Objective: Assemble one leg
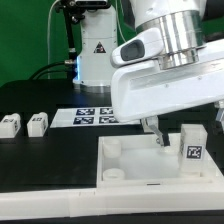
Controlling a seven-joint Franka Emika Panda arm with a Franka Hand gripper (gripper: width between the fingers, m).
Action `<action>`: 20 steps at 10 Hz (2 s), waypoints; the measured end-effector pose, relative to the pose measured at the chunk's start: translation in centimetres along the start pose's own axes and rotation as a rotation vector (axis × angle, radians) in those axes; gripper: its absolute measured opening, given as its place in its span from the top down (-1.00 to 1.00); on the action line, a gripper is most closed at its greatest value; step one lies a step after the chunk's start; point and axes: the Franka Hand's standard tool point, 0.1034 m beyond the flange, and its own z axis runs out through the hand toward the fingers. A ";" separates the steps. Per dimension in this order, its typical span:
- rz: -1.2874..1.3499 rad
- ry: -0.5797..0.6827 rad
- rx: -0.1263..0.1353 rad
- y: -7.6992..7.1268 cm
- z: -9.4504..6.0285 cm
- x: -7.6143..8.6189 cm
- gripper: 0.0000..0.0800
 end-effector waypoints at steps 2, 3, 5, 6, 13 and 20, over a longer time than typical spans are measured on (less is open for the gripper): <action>0.017 -0.241 0.032 0.8 -0.1 -0.2 -0.62; 0.021 -0.329 0.047 0.7 0.0 0.0 -0.62; 0.024 -0.377 0.056 0.6 0.3 -0.2 -0.62; 0.022 -0.354 0.053 0.4 0.6 -0.1 -0.62; 0.024 -0.341 0.044 0.9 0.9 -0.2 0.25; 0.782 -0.182 -0.045 1.4 1.3 0.5 0.25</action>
Offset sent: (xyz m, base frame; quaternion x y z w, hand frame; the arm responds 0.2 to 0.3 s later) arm 0.0008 -0.0046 -0.0040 -0.0059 -0.1667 -0.0024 0.9860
